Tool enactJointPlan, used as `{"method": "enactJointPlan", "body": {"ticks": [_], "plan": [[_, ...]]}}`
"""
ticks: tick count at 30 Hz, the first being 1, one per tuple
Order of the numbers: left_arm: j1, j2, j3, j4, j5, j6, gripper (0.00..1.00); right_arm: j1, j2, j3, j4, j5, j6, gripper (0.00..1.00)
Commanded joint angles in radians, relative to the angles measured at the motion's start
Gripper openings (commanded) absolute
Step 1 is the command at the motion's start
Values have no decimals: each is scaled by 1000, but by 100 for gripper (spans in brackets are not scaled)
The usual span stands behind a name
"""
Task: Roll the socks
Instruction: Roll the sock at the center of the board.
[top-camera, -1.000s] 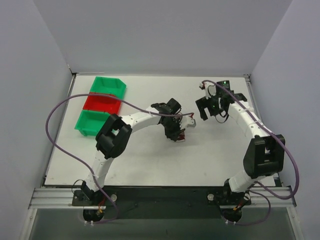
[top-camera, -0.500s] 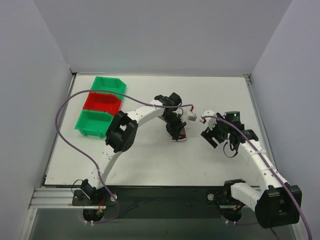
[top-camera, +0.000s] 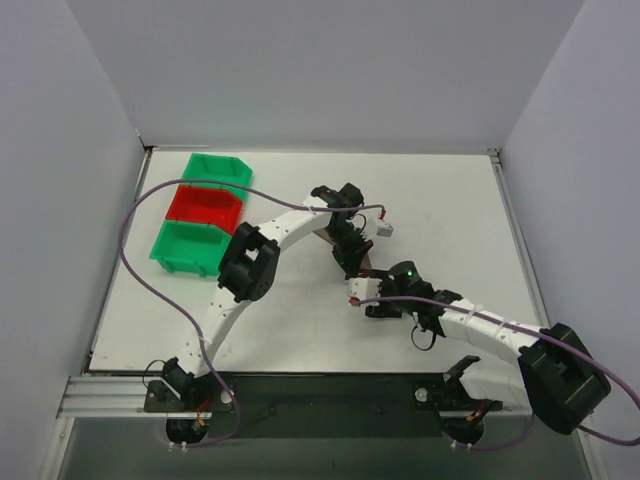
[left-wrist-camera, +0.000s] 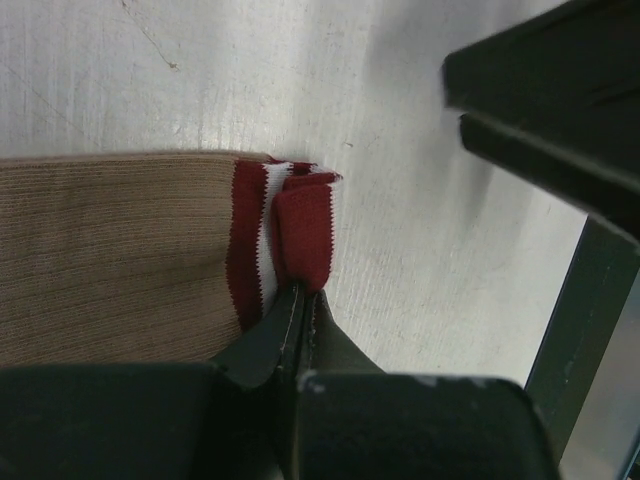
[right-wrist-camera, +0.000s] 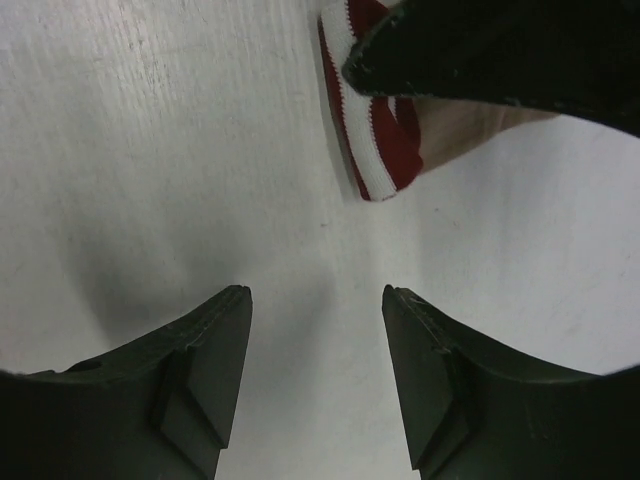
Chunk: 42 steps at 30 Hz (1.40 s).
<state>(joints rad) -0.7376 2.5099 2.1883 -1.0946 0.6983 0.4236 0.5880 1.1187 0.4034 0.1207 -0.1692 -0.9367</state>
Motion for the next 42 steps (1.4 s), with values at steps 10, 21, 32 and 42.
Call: {"method": "enactJointPlan", "body": {"ticks": [10,21,32,42], "plan": [[-8,122,31,-42,-131,-46,0,133,314,-55,487,128,-113,46],[-6,96,37,-56,-123,-16,0,168,458,-26,501,161,-128,4],[-5,-88,-139,36,-120,9,20,165,444,95,255,135,-48,0],[61,-350,-407,281,-31,-28,59,164,490,167,169,131,-30,0]]}}
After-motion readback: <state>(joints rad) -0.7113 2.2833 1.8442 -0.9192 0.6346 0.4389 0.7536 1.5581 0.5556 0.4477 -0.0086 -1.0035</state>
